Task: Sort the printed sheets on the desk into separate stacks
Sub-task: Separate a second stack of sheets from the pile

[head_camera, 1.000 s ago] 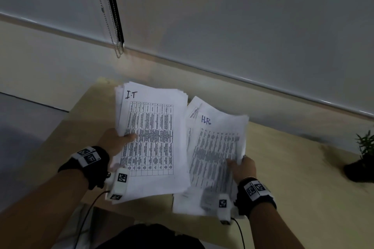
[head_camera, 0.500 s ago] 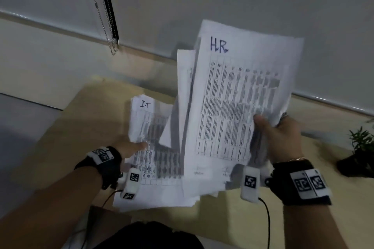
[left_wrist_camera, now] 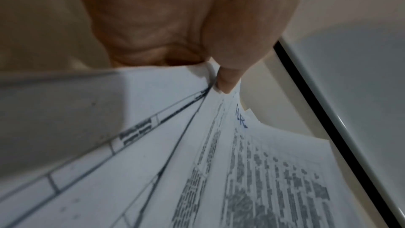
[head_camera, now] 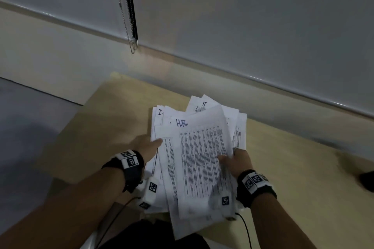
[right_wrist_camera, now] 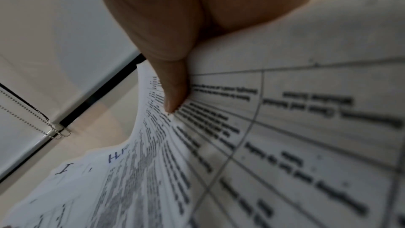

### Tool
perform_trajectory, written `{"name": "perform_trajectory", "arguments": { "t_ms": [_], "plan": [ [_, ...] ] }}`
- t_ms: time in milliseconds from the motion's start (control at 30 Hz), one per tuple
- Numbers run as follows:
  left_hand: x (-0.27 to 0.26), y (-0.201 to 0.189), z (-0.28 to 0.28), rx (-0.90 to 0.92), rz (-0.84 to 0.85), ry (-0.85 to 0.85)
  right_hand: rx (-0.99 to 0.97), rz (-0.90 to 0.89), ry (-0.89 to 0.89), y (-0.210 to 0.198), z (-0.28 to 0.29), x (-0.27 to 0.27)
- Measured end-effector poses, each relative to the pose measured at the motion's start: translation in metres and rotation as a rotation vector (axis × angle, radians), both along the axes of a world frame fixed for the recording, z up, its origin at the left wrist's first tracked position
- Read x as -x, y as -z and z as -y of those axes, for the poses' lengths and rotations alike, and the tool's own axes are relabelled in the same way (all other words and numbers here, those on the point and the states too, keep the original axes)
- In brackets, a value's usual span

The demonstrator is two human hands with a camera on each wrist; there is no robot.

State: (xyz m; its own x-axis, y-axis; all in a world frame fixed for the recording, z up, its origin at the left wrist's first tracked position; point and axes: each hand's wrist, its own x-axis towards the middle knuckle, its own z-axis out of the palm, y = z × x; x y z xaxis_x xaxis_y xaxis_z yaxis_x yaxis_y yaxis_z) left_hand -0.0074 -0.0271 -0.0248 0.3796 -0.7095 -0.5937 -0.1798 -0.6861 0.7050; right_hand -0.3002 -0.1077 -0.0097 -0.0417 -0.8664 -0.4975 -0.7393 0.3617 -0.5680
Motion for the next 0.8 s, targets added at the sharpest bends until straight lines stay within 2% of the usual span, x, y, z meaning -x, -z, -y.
{"name": "perform_trajectory", "arguments": {
  "t_ms": [233,400,500,567,667,733,800],
  "plan": [
    [0.008,-0.007,0.001,0.024,0.158,0.057,-0.054,-0.094,0.227,0.014,0.001,0.002],
    [0.010,-0.008,0.004,0.041,0.183,0.039,-0.135,-0.002,0.304,0.018,-0.010,-0.010],
    [0.011,-0.001,0.007,0.041,0.219,0.028,-0.117,-0.040,0.346,0.015,-0.014,-0.023],
    [0.013,0.003,0.010,0.030,0.213,0.016,-0.127,-0.104,0.270,0.014,-0.016,-0.033],
    [0.020,-0.013,0.010,0.025,0.236,0.014,-0.157,-0.141,0.036,0.012,-0.021,-0.044],
    [0.023,-0.022,0.011,0.019,0.218,0.019,-0.166,-0.160,-0.027,0.012,-0.022,-0.049],
    [0.024,-0.024,0.012,-0.014,0.216,0.045,-0.190,-0.160,-0.012,0.009,-0.026,-0.056]
  ]
}}
